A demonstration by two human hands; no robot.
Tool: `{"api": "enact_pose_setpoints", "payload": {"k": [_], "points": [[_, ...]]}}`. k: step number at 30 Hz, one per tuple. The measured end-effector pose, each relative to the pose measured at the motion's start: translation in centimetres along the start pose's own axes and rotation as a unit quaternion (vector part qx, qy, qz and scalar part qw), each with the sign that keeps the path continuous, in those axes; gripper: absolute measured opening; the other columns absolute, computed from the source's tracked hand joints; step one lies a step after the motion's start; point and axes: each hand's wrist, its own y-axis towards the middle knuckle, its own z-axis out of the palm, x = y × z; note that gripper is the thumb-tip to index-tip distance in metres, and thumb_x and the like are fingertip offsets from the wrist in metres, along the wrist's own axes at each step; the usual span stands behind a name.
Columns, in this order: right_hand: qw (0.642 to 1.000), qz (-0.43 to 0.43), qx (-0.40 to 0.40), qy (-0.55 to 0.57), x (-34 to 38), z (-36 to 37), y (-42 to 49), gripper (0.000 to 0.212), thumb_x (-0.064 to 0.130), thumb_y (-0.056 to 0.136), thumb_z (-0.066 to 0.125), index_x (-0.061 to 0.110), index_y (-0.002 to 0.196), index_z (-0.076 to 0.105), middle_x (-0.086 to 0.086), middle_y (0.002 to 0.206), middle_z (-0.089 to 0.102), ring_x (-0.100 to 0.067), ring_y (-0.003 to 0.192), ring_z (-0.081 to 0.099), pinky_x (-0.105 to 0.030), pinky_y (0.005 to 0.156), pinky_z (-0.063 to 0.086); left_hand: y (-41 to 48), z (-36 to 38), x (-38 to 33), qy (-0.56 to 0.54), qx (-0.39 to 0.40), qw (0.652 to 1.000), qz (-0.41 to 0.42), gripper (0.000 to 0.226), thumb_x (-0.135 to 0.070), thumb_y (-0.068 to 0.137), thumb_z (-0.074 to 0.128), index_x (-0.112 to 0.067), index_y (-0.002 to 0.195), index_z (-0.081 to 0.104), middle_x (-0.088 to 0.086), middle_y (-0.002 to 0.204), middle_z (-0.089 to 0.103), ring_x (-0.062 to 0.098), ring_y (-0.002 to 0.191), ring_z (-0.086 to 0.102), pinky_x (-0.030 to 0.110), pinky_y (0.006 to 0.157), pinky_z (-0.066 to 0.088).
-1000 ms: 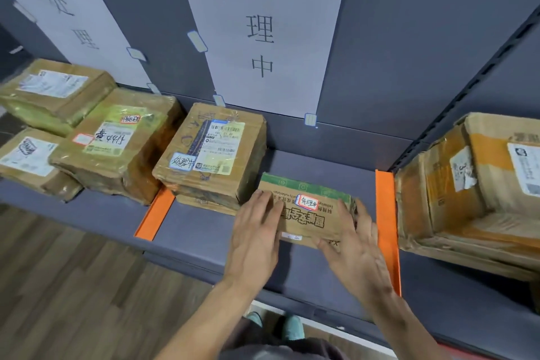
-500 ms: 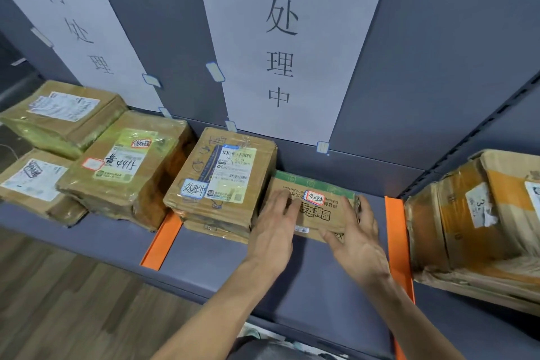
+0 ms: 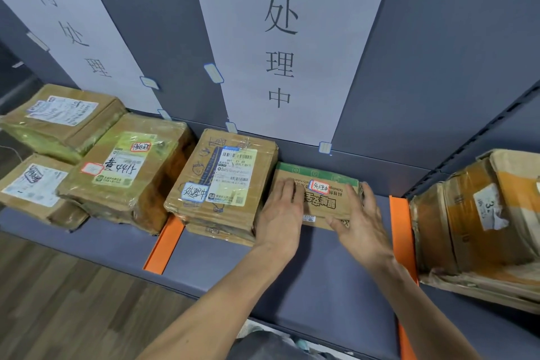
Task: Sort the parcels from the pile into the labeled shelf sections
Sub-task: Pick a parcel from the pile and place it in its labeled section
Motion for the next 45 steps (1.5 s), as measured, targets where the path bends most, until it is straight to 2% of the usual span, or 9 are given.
{"api": "enact_pose_setpoints", "payload": {"k": [9,14,21,24,28,32,40,45], "points": [[1.000,0.000,-0.014,-0.014,0.2,0.4,-0.9,0.079,0.040,0.098,0.060,0.022,0.161,0.016,-0.008,0.169,-0.001,-0.034,0.153,0.008,-0.045,0.122,0.022,-1.1,1.2,0.7,0.010,0.001,1.000,-0.007,0.081,0.002,0.091,0.057,-0.007,0.161,0.018,0.015,0.169,0.012,0.031,0.158,0.007,0.035,0.128,0.013],[1.000,0.010,-0.017,-0.017,0.5,0.4,-0.9,0.079,0.039,0.098,0.061,0.022,0.161,0.016,-0.008,0.168,-0.001,-0.035,0.153,0.009,-0.045,0.121,0.024,-1.2,1.3,0.0,0.011,-0.008,1.000,0.003,0.074,-0.011,0.092,0.059,-0.004,0.158,0.028,0.022,0.166,0.024,0.036,0.157,0.017,0.039,0.128,0.011],[1.000,0.007,0.002,-0.018,0.7,-0.2,-1.2,0.079,0.043,0.099,0.056,0.022,0.162,0.012,-0.010,0.169,-0.003,-0.035,0.153,0.007,-0.044,0.122,0.020,-3.5,1.1,-0.2,0.018,0.012,1.000,0.017,0.070,-0.024,0.100,0.049,-0.011,0.163,0.018,0.018,0.170,0.013,0.034,0.159,0.007,0.043,0.130,0.008],[1.000,0.011,-0.011,-0.013,0.7,-0.6,-2.1,0.078,0.037,0.099,0.058,0.024,0.161,0.014,-0.010,0.167,0.007,-0.037,0.151,0.016,-0.047,0.121,0.027,-4.6,1.0,0.1,0.015,0.016,0.999,0.033,0.068,-0.027,0.102,0.047,-0.012,0.162,0.020,0.016,0.170,0.015,0.032,0.159,0.008,0.043,0.129,0.011],[0.999,0.018,-0.021,0.018,1.1,-0.3,-3.6,0.078,0.028,0.098,0.059,0.022,0.161,0.013,-0.011,0.164,0.017,-0.034,0.149,0.024,-0.047,0.116,0.035,-5.1,1.4,0.4,0.035,0.049,0.998,0.035,0.071,-0.031,0.104,0.044,-0.011,0.164,0.010,0.017,0.172,0.002,0.032,0.159,0.001,0.042,0.130,0.009],[1.000,0.020,-0.010,0.009,1.9,-0.3,-4.1,0.079,0.028,0.100,0.057,0.014,0.162,0.009,-0.010,0.167,0.013,-0.030,0.152,0.017,-0.045,0.118,0.031,-5.1,1.4,0.6,0.038,0.076,0.996,0.033,0.074,-0.031,0.105,0.045,-0.009,0.164,0.005,0.017,0.172,-0.005,0.031,0.159,-0.005,0.042,0.129,0.006],[1.000,0.015,-0.015,-0.007,1.2,-0.9,-7.4,0.081,0.027,0.101,0.056,0.021,0.163,0.005,-0.009,0.169,0.006,-0.028,0.155,0.011,-0.039,0.124,0.020,-6.8,0.8,1.4,0.003,0.066,0.995,0.073,0.074,-0.038,0.105,0.041,-0.012,0.165,0.004,0.012,0.173,-0.003,0.027,0.160,-0.005,0.040,0.128,0.003],[0.999,0.027,-0.038,-0.017,0.6,-0.2,-11.4,0.073,0.024,0.099,0.061,0.010,0.160,0.022,-0.011,0.167,0.018,-0.028,0.153,0.020,-0.033,0.119,0.024,-9.5,1.2,2.3,-0.011,0.077,0.992,0.103,0.072,-0.042,0.105,0.039,-0.016,0.165,0.007,0.008,0.173,0.000,0.024,0.160,-0.004,0.037,0.128,0.001]]}}
